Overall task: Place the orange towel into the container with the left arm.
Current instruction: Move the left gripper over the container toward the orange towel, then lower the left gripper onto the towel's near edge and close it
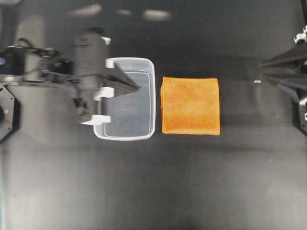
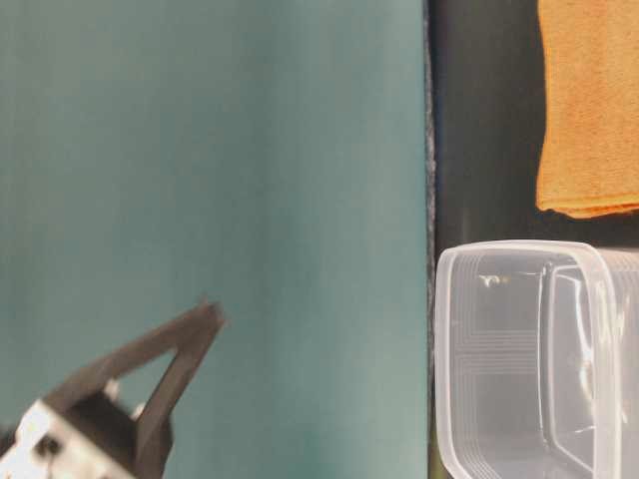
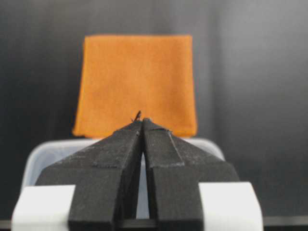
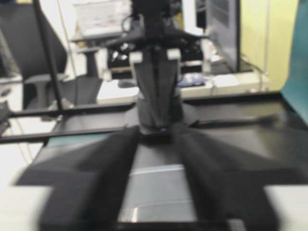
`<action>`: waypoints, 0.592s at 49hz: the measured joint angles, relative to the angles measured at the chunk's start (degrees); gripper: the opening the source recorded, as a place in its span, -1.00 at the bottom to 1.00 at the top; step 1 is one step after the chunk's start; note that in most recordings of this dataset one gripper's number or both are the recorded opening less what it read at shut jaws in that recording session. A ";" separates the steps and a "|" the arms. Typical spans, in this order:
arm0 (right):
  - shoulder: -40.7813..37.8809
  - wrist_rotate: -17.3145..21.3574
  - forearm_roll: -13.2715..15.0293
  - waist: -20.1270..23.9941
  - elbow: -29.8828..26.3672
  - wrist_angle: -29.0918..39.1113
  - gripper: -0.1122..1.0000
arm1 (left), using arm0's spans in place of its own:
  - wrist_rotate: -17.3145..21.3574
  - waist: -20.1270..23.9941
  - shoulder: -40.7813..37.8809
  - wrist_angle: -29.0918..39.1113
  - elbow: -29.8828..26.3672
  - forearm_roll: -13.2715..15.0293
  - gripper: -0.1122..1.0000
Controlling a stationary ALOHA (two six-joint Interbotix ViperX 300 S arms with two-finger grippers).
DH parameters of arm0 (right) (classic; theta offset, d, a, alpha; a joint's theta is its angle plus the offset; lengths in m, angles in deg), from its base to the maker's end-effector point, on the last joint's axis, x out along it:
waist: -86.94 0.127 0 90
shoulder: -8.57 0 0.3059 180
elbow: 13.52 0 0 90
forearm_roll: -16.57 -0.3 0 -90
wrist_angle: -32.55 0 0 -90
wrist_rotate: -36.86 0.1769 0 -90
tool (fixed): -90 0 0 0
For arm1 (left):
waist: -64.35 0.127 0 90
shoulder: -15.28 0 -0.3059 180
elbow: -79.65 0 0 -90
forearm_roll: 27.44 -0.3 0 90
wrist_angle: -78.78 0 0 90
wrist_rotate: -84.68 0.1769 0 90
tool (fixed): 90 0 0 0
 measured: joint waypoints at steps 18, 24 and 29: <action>0.44 1.58 -0.09 0.00 0.09 1.05 0.57 | 0.44 0.97 -18.72 11.78 -18.90 -0.09 0.45; 0.88 1.58 -0.09 0.00 0.09 1.05 0.57 | 2.02 0.88 -24.87 12.22 -24.43 -0.09 0.82; 1.14 1.58 -0.09 -0.09 0.09 1.05 0.57 | 4.22 0.62 -30.50 12.39 -28.21 -0.09 0.81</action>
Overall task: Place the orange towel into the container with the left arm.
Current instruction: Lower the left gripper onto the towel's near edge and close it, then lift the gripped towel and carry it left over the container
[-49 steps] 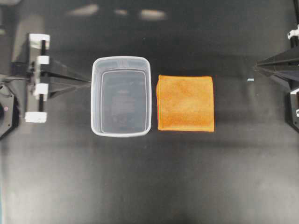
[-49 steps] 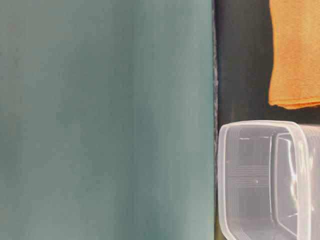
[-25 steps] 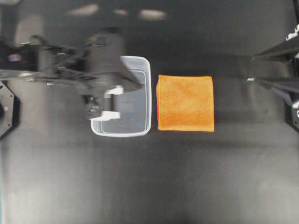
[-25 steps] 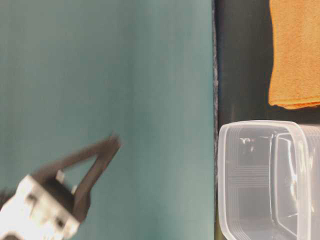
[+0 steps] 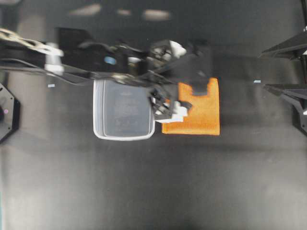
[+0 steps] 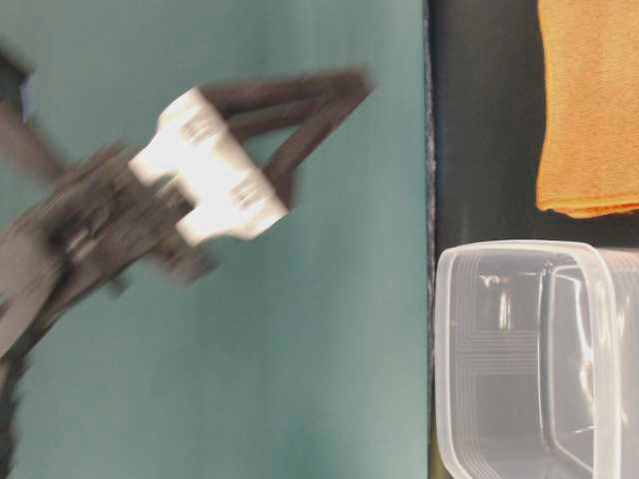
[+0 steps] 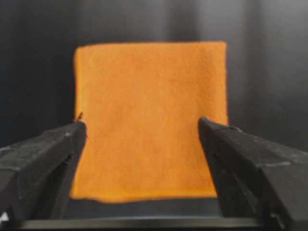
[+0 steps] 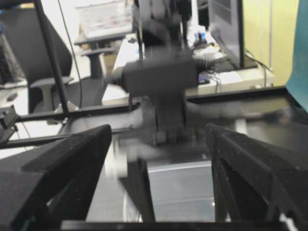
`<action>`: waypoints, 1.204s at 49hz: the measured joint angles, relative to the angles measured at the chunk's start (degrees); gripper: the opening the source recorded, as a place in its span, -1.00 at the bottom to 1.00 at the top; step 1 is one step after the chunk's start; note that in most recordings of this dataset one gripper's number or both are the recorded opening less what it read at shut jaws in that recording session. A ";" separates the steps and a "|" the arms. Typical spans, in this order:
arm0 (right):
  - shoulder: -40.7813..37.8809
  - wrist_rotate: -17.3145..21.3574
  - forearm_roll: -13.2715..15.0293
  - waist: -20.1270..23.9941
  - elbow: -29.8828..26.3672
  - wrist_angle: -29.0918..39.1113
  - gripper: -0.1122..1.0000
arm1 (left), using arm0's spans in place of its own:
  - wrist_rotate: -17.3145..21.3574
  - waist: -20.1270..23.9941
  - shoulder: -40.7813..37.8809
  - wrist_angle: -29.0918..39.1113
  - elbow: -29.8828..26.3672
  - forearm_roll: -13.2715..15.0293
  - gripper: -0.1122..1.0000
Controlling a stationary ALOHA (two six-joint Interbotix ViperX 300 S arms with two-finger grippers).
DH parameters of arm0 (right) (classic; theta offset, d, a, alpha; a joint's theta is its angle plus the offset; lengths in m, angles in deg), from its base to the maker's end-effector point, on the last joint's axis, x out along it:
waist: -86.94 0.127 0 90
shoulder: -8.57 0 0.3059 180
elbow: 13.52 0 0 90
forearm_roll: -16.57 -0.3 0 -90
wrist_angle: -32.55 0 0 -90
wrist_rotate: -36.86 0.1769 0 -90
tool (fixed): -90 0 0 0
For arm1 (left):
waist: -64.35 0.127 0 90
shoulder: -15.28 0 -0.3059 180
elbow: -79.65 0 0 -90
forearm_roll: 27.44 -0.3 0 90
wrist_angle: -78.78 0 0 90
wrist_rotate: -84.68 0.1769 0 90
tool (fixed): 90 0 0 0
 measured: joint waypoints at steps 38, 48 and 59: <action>10.99 -0.35 0.00 0.26 -1.85 0.97 0.57 | 2.37 0.18 -20.48 5.71 -11.60 0.00 0.70; 10.99 -0.35 0.09 0.26 -1.85 0.97 0.57 | 2.46 -0.18 -20.57 8.96 -12.22 0.00 -0.12; 10.99 -0.35 0.00 0.18 -1.85 1.23 0.57 | 2.64 -0.09 -17.84 10.72 -14.41 0.00 -0.69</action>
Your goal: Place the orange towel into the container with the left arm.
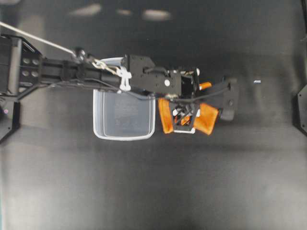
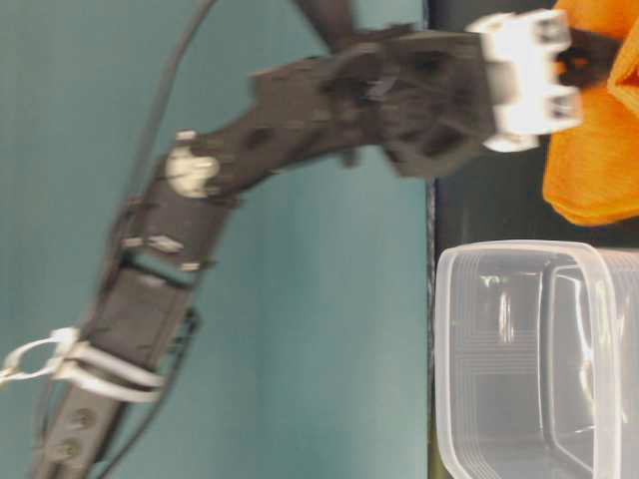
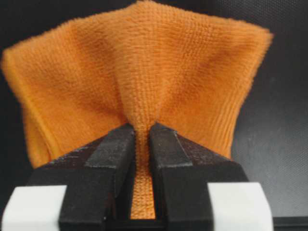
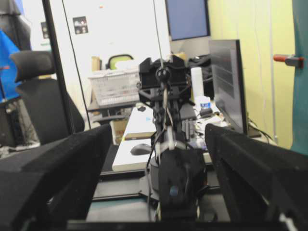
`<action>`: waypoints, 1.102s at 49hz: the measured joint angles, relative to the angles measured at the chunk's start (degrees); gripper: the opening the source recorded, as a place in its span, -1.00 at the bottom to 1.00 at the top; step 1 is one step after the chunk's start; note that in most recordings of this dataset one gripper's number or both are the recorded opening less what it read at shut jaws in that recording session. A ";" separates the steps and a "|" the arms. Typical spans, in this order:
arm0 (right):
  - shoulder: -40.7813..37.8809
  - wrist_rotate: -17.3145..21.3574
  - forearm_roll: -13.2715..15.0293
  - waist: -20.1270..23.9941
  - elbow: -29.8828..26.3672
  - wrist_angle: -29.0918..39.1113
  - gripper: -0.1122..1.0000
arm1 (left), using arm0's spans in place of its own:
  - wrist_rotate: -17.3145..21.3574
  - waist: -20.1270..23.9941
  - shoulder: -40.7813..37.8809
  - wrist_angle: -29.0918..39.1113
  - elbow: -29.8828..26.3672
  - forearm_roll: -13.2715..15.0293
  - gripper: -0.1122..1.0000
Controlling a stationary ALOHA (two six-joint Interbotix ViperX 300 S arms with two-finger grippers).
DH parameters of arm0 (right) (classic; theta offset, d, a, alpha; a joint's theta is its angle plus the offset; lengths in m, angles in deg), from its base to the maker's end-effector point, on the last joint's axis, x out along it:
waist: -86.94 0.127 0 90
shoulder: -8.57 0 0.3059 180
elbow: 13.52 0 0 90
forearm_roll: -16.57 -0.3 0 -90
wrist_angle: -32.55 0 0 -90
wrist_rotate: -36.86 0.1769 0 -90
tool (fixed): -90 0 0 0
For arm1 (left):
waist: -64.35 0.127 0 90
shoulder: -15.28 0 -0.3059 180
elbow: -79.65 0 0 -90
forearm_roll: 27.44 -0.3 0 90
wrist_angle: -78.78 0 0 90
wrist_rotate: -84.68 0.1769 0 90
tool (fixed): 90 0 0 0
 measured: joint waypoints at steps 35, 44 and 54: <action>0.26 0.26 0.00 0.09 0.00 1.58 0.57 | -0.18 1.67 31.20 15.29 16.61 0.00 -0.69; 0.18 0.18 0.09 0.09 0.00 1.58 0.57 | -0.18 3.25 36.21 8.35 27.60 0.00 -0.69; 0.18 0.18 0.00 0.09 0.09 1.58 0.57 | -0.18 3.16 38.32 2.20 34.37 0.00 -0.69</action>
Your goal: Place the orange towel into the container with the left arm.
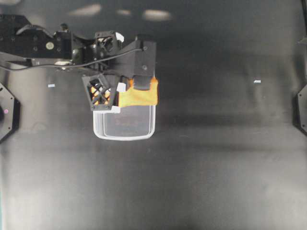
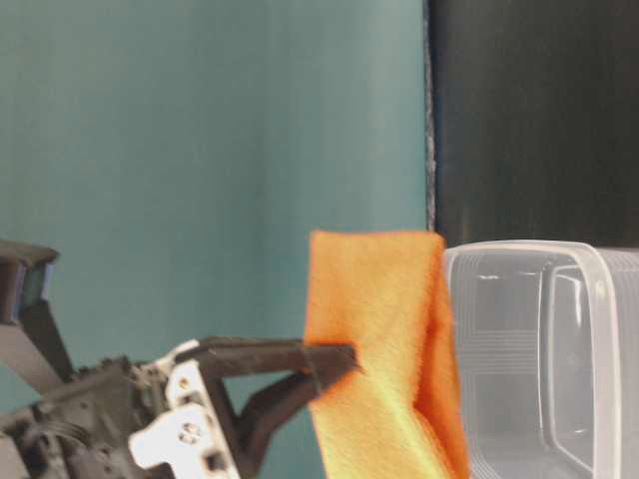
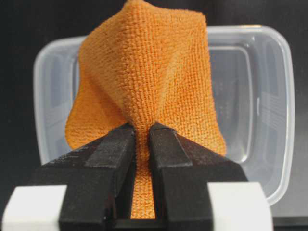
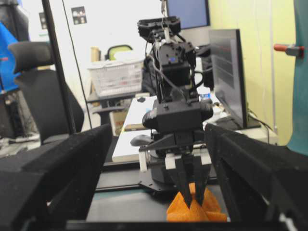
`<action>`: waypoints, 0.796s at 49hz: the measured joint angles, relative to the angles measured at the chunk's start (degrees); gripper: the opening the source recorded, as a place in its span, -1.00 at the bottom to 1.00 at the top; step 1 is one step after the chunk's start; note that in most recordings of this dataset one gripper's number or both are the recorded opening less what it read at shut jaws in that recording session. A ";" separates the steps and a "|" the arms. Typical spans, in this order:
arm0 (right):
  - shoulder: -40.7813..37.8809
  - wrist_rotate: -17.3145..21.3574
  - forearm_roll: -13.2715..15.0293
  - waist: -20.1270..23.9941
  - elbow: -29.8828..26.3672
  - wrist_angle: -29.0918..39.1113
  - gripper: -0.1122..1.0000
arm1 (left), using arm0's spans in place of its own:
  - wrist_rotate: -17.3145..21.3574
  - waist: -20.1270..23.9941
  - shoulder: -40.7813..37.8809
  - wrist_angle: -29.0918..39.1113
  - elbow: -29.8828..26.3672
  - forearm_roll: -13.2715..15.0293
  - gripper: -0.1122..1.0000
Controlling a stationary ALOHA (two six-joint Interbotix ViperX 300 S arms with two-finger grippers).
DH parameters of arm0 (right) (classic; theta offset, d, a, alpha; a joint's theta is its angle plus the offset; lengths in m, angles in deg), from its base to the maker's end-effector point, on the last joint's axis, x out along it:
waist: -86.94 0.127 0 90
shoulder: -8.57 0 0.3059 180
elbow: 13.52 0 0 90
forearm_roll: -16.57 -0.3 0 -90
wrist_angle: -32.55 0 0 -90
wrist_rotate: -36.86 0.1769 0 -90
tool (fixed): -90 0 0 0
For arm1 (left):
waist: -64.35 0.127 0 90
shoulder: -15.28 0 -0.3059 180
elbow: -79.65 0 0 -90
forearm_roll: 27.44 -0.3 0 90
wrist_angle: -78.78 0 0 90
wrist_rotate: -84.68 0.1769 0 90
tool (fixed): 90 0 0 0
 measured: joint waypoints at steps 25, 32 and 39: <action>0.00 0.00 0.00 0.00 0.00 0.00 0.56 | 0.00 0.00 0.00 -3.43 2.64 0.00 -0.69; 0.00 0.09 0.09 0.00 0.00 0.00 0.56 | -0.09 0.00 0.00 -3.52 2.72 0.00 -0.68; 0.00 0.09 0.00 0.00 0.00 -0.09 0.56 | -0.62 -0.18 -1.05 -3.43 2.90 0.00 -0.37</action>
